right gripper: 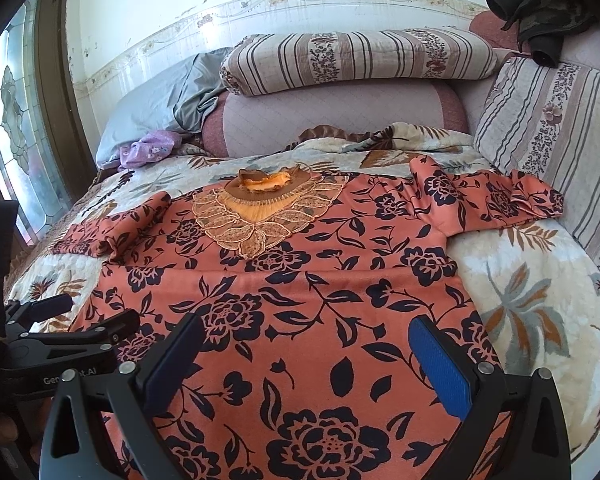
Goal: Fold small clothes
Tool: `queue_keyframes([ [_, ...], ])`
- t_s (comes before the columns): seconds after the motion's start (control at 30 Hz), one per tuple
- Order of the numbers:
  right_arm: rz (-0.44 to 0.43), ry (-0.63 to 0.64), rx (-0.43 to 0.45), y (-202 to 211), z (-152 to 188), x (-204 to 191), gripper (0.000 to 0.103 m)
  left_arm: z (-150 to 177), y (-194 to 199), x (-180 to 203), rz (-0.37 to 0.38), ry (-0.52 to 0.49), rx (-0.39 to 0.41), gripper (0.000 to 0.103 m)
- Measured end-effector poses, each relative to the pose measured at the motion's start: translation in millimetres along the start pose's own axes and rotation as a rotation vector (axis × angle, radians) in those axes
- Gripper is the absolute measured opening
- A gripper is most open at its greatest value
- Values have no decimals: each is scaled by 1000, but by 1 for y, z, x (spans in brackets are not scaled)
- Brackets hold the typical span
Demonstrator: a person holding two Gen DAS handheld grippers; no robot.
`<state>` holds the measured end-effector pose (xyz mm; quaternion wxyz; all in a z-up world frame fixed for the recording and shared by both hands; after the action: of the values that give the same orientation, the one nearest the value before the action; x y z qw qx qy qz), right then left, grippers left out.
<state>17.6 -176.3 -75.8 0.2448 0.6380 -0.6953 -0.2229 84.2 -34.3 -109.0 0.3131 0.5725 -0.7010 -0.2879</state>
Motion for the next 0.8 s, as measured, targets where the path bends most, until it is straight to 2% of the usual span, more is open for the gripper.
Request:
queue_keyframes([
  [0.17,-6,6,-1,1,1,-2,103,-2,-7,-3,13,-8,-5,103],
  [0.3,-39,-2,-50,0,7,2,103,-15,-16,-11,10,-26,8,103],
  [0.43,-21,-96,-38,10,-9,38,103,-41,-23,-20,18,-40,60,103],
  [0.5,-22,-177,-8,11,-29,74,103,-48,-39,-25,24,-40,53,103],
  [0.57,31,-237,-5,-2,-48,116,103,-43,-68,-32,11,-46,-1,103],
  [0.63,102,-339,-45,-35,-66,178,103,-24,-101,-39,15,-41,-96,103],
  [0.67,113,-396,-81,-54,-70,205,102,-22,-102,-42,47,-10,-81,103],
  [0.73,119,-574,-181,-102,-71,271,96,-26,-97,-47,89,32,-70,103],
  [0.77,158,-655,-234,-127,-68,304,89,-25,-98,-47,88,31,-70,103],
  [0.8,203,-700,-268,-145,-65,327,77,-24,-99,-45,76,20,-67,103],
])
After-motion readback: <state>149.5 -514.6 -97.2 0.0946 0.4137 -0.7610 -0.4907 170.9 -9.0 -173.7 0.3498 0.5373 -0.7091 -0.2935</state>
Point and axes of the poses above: each gripper's, at about its wrist camera, not at the fingertips, and y roughly against the way its jaws point, x to its right, z to its underside, the point moved 5 cm from there along -y, roughly the way its jaws point, and after that the axes turned 13 degrees about z, right-handed, at the moved point
